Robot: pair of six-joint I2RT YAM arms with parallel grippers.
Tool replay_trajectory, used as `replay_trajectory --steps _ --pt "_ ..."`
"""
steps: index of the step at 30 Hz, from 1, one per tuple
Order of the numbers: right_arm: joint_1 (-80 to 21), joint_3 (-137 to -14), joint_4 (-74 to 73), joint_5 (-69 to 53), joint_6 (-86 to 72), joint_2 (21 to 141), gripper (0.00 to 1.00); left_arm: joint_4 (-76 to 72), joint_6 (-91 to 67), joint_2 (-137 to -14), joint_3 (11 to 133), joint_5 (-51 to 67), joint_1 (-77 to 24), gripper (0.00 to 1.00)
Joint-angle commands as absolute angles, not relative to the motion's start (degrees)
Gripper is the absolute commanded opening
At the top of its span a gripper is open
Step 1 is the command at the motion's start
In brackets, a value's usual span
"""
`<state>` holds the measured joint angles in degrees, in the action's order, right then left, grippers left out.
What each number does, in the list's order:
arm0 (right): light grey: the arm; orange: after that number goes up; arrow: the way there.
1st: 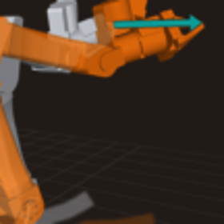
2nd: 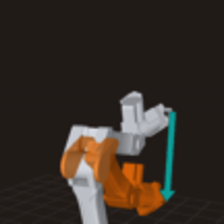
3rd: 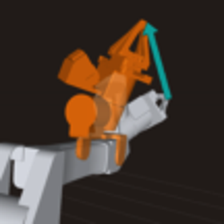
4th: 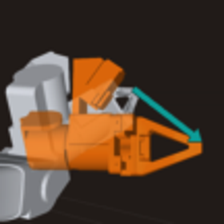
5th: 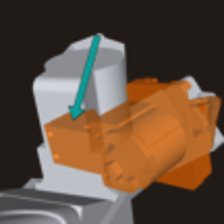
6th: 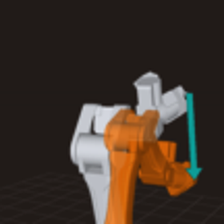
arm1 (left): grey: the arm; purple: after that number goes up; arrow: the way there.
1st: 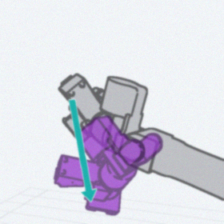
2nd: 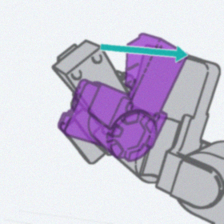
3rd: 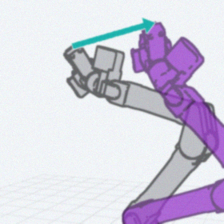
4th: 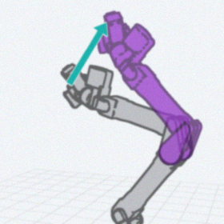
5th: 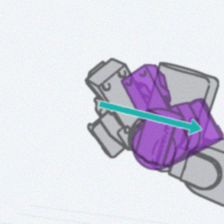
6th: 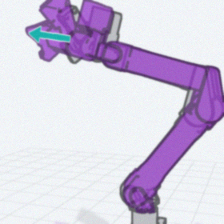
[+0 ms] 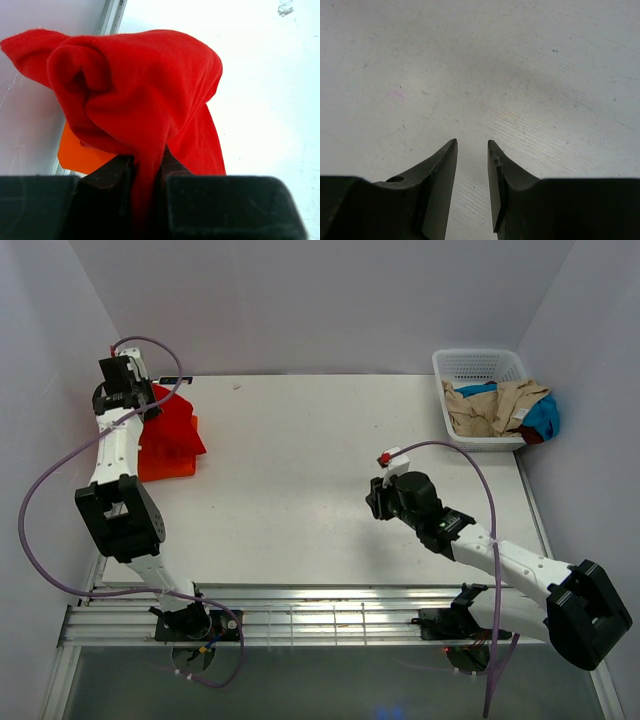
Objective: Fold and stack the t-shirts
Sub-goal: Put the neatly folded tshirt into the corner of the board with the left arm
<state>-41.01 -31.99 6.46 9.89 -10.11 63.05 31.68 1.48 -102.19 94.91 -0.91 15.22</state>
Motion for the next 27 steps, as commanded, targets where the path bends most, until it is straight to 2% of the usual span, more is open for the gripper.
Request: replay_trajectory --steps 1,8,14,19,20,22,23,24,26,27 --pt "-41.4 -31.38 8.44 9.32 -9.93 60.39 0.37 29.53 0.97 -102.21 94.13 -0.09 15.73 0.12" --pt "-41.31 -30.67 8.52 9.14 -9.67 58.36 0.37 27.86 0.53 -105.99 91.76 -2.01 16.61 0.12" --pt "-41.31 -29.97 8.7 9.05 -9.58 58.09 0.37 26.02 0.44 -109.07 91.85 -9.92 17.14 0.13" --pt "-41.4 -29.97 8.79 8.53 -9.58 58.1 0.37 23.65 -2.2 -110.48 92.55 -14.92 18.46 0.18" --pt "-41.31 -29.88 8.79 8.53 -9.58 58.01 0.37 23.56 -2.02 -111.26 93.16 -15.46 18.54 0.21" --pt "-41.4 -29.71 8.88 8.53 -9.49 58.01 0.37 23.64 -2.72 -112.49 95.52 -17.91 18.72 0.36" --pt "-41.4 -29.71 8.7 8.44 -9.41 58.01 0.37 23.64 -2.9 -113.98 96.32 -18.54 18.72 0.44" --pt "-41.31 -29.62 8.7 8.44 -9.4 58.01 0.37 23.82 -3.07 -114.78 97.46 -19.76 18.72 0.58" --pt "-41.31 -29.53 8.27 8.52 -9.32 58.1 0.38 24.52 -4.57 -116.36 100.88 -24.32 18.81 0.63" --pt "-41.4 -29.36 8.17 8.53 -9.32 58.18 0.38 24.61 -5.01 -117.59 102.03 -26.09 18.72 0.73"
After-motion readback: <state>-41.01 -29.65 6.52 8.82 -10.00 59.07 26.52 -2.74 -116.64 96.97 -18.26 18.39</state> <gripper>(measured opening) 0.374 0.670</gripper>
